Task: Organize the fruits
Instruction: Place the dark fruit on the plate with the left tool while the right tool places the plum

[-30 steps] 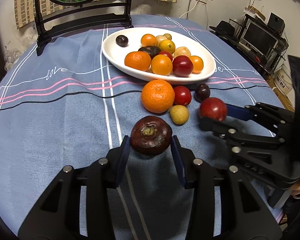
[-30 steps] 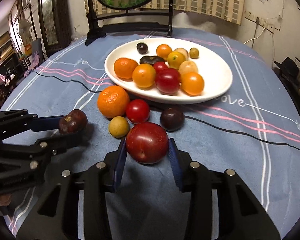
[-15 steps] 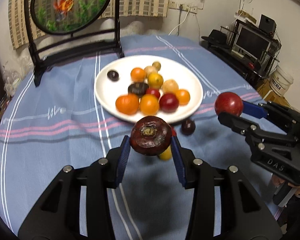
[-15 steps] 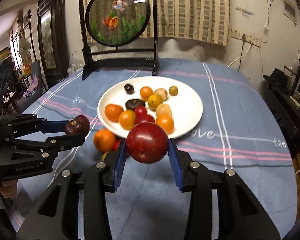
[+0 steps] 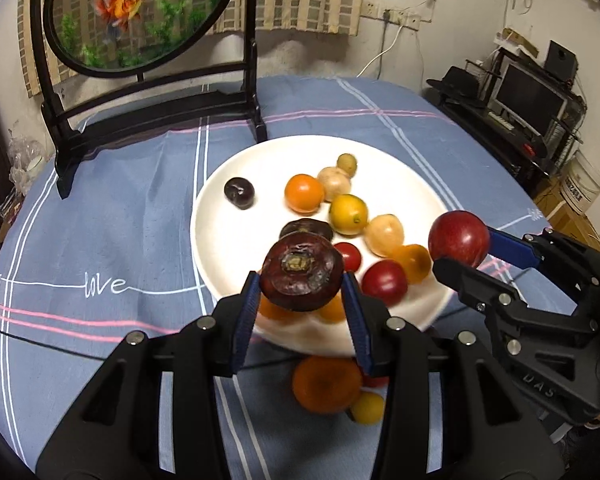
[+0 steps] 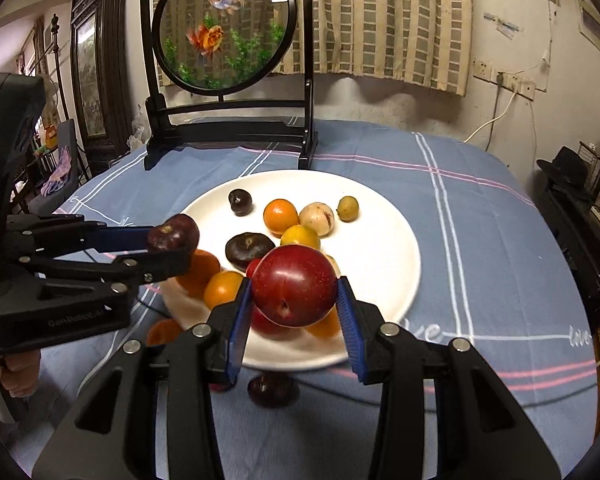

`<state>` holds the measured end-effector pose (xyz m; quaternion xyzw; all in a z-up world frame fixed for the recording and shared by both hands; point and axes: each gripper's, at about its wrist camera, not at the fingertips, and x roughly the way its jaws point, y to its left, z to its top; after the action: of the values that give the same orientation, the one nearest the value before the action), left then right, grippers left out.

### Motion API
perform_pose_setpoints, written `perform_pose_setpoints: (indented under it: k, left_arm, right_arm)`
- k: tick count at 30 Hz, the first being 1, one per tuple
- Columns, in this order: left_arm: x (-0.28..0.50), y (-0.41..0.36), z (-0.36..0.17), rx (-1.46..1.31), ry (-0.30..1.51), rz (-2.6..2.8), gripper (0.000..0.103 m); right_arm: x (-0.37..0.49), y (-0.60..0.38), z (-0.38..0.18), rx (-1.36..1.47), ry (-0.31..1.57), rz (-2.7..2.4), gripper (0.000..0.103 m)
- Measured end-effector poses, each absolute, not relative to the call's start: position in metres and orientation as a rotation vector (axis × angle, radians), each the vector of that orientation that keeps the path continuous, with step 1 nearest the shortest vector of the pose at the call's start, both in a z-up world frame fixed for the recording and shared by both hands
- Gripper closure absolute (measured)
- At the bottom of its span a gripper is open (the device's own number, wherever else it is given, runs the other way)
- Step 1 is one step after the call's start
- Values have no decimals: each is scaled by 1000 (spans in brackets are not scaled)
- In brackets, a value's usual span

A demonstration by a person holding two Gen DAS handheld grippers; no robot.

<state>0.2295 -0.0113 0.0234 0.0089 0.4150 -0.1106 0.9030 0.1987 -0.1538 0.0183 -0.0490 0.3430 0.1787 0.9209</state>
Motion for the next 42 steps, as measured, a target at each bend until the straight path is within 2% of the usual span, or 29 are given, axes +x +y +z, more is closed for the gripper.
perform_pose_setpoints:
  k: [9,11,13,17,24,42]
  left_arm:
    - [260,-8,4,4,897,-205,60]
    - [262,-7,4,-7,894,-199,56]
    - [259,-5,6,-14,882,-192,43]
    - [248,-3,13,-18,867,-190,41]
    - [216,-2,21,-20,854,-197,31]
    - [147,2,1,-34,901,-210,27]
  right_arm:
    - [227,-139,-2,-129,743,373,61]
    - [228,-138,-5,-132,750,378,59]
    - [226,-139,-5,-128,751,380,56]
    - [216,-145,2,-113,745,379,56]
    - [188,-164,10,-73,754,365,55]
    - [121,-184,-5,-32,802,344,48]
